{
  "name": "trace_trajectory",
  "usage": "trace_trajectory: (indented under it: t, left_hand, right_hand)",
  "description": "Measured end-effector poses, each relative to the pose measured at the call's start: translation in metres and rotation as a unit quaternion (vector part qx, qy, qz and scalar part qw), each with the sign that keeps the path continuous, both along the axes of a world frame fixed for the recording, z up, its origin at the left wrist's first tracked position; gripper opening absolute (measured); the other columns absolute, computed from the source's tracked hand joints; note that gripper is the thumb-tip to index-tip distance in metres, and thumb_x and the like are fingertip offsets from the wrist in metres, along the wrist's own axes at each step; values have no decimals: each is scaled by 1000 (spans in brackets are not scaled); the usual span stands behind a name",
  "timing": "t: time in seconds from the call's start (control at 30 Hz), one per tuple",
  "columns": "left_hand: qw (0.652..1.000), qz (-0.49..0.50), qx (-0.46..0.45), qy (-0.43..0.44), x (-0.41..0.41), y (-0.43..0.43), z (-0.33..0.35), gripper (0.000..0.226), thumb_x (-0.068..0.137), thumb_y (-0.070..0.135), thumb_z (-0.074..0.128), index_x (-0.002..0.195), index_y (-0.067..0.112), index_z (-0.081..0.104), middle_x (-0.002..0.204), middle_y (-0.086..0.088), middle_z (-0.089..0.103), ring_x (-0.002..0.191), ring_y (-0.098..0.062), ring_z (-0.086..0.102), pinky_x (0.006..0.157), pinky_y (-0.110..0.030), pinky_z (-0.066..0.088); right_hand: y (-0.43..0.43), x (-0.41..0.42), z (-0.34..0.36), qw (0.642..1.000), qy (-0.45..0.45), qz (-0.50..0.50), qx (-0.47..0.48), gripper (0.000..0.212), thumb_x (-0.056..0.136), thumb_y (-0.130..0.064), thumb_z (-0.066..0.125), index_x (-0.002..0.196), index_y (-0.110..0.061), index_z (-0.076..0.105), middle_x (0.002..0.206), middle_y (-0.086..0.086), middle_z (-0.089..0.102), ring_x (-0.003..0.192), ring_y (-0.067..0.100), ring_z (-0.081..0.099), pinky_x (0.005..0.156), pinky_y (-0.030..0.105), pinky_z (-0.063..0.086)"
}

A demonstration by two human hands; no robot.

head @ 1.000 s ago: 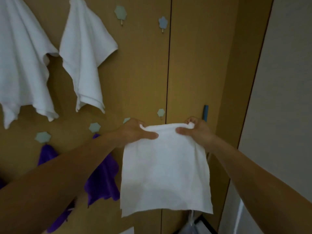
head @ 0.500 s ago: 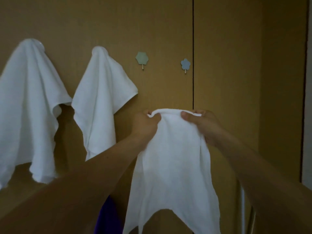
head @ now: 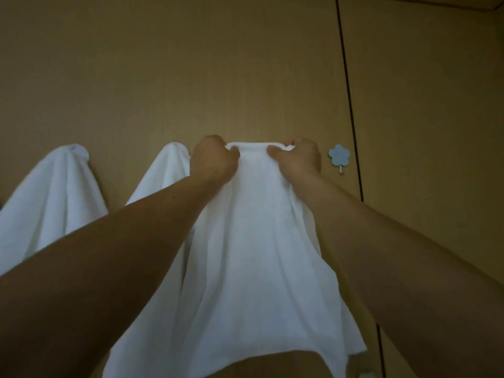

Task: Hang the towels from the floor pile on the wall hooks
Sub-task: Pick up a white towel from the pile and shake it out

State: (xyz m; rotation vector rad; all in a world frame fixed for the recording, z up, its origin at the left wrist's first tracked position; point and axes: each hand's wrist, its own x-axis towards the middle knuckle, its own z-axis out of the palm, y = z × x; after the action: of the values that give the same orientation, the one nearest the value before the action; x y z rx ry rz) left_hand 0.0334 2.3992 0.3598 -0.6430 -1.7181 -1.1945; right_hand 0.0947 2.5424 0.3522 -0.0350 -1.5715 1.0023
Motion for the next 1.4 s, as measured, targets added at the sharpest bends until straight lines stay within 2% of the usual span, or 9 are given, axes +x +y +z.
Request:
trace_trajectory:
  t: [0.17, 0.3, 0.4, 0.53, 0.63, 0.73, 0.9, 1.23, 1.4]
  left_hand:
    - [996, 72, -46, 20, -12, -2, -7, 31, 88, 33, 58, 109, 11, 53, 94, 2, 52, 82, -18, 49, 68, -33, 38]
    - [989, -13, -79, -122, -11, -16, -15, 46, 71, 31, 78, 105, 7, 59, 97, -4, 63, 87, -23, 60, 73, -35, 50]
    - [977, 20, -136, -161, 2, -20, -11, 33, 68, 26, 80, 87, 6, 62, 85, -7, 65, 79, -24, 62, 60, -30, 46]
    - [964, 139, -222, -51, 16, -15, -14, 38, 66, 26, 73, 89, 14, 46, 85, 1, 53, 80, -21, 54, 56, -31, 37]
    - [938, 220, -257, 81, 16, -8, -28, 48, 72, 31, 70, 110, 20, 44, 106, -6, 44, 95, -26, 46, 69, -37, 37]
    - [862, 326, -287, 261, 7, -3, -40, 30, 85, 23, 53, 114, 19, 55, 113, -8, 47, 103, -29, 41, 82, -39, 31]
    - [815, 334, -364, 304, -10, -3, -52, 35, 95, 12, 37, 126, 10, 54, 108, -7, 53, 102, -28, 43, 82, -37, 28]
    - [953, 54, -296, -28, 23, 2, -36, 24, 93, 22, 37, 79, 16, 55, 99, -7, 60, 98, -28, 53, 92, -41, 37]
    - [975, -7, -205, -82, 28, 14, -61, 20, 96, 16, 34, 87, 9, 50, 95, -8, 58, 86, -23, 48, 82, -36, 38]
  right_hand:
    - [4, -16, -1, 989, -53, -103, 86, 18, 78, -41, 68, 87, -30, 57, 83, -9, 58, 75, 15, 57, 56, 23, 34]
    - [11, -5, -13, 989, -120, -62, 55, 22, 65, -34, 75, 76, -19, 64, 83, -5, 67, 77, 19, 65, 69, 32, 53]
    - [3, -1, -15, 987, -131, -83, 50, 21, 66, -31, 73, 82, -23, 61, 94, -4, 67, 81, 17, 61, 65, 27, 46]
    - [-13, -10, -25, 941, -42, -296, 159, 41, 72, -19, 70, 109, -30, 57, 123, 1, 47, 115, 24, 41, 86, 31, 26]
    - [-16, -13, -39, 898, 37, -360, 251, 32, 79, -18, 68, 108, -31, 64, 116, -1, 48, 108, 22, 40, 87, 30, 19]
    - [-12, -18, -49, 896, 24, -331, 296, 19, 91, -25, 56, 101, -28, 72, 100, -1, 55, 97, 21, 43, 81, 29, 24]
    - [-10, -17, -61, 942, -56, -176, 281, 30, 99, -30, 44, 112, -30, 71, 93, 3, 56, 86, 20, 53, 72, 34, 46]
    - [-20, -3, -59, 973, -125, -38, 191, 38, 96, -43, 41, 121, -26, 65, 122, 6, 58, 114, 21, 52, 98, 38, 43]
    - [-26, 9, -60, 977, -170, 14, 129, 22, 90, -32, 48, 94, -16, 64, 95, 1, 64, 90, 24, 59, 68, 32, 43]
